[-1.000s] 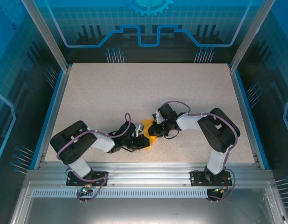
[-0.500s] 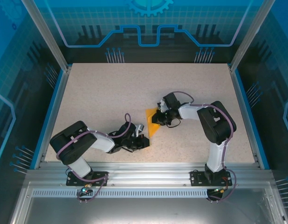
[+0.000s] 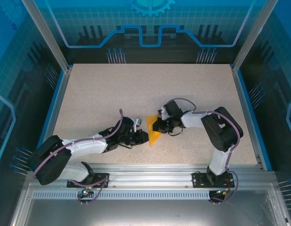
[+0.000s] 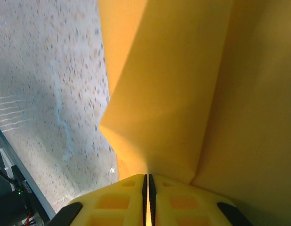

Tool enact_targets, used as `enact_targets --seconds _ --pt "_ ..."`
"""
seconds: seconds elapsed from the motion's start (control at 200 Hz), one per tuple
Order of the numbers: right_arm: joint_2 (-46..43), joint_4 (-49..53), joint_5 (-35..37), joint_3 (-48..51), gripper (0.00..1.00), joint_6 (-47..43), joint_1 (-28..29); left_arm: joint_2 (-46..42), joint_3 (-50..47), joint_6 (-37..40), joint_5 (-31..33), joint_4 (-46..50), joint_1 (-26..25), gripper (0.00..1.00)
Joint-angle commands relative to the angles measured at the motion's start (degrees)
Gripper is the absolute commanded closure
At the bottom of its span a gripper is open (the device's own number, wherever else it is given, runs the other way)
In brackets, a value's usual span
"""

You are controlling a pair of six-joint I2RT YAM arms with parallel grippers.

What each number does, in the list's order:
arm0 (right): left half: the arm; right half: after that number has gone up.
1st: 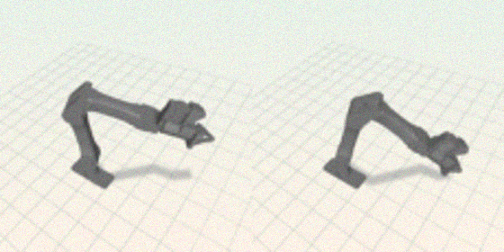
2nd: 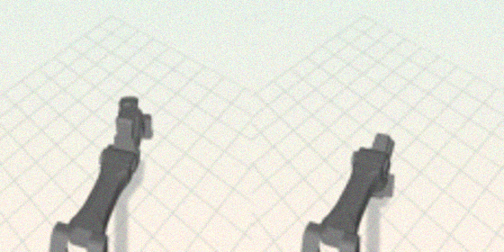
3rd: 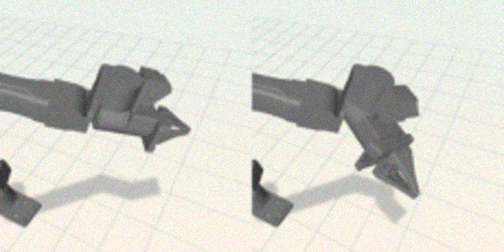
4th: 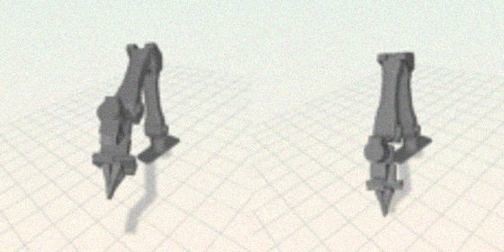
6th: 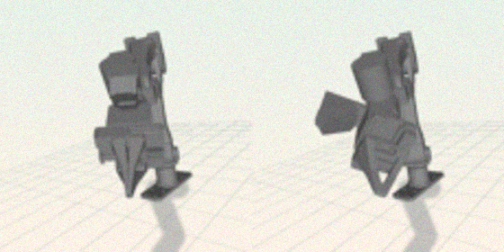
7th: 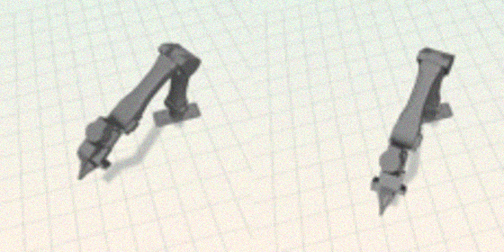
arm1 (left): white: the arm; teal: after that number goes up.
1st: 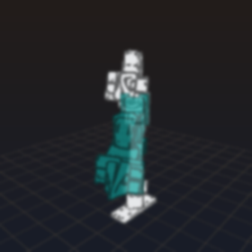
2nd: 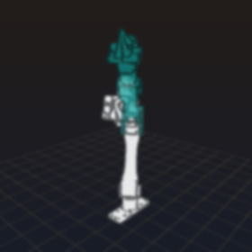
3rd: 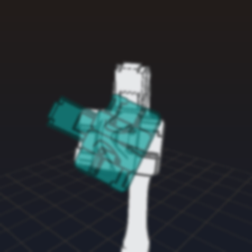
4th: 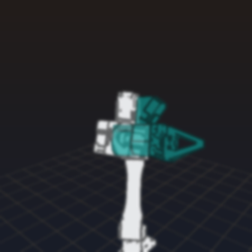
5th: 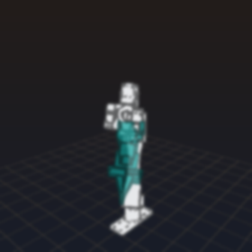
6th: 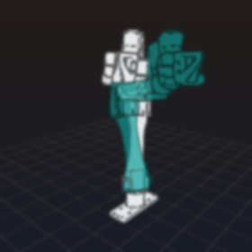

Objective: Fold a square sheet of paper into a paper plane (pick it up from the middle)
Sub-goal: Fourth fold the wing at the center of the table.

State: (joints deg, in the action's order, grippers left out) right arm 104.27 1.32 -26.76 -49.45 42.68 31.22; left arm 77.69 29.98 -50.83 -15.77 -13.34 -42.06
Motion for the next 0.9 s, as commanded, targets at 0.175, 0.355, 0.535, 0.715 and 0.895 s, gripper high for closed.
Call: enact_targets --seconds 0.175,0.355,0.535,0.715,0.895 --pt "-3.26 1.67 1.98 3.56 0.87 2.02 1.91 10.34 5.64 -0.5 -2.59 -1.68 0.35 0.85" --pt "-2.96 1.23 1.89 3.77 0.87 2.29 2.0 14.63 8.26 0.14 -3.12 0.2 -0.86 0.85" --pt "-2.34 1.01 1.78 3.51 0.87 2.42 2.16 18.61 9.42 -0.02 -2.43 0.8 -2.54 0.85" --pt "-2.24 1.31 1.8 3.04 0.87 2.31 2.22 20.64 9.49 -0.68 2.25 8.22 -3.15 0.87" --pt "-1.69 2.98 2.48 0.76 0.86 1.45 1.9 22.31 7.53 -1.33 5.64 13.39 -5.03 0.91"
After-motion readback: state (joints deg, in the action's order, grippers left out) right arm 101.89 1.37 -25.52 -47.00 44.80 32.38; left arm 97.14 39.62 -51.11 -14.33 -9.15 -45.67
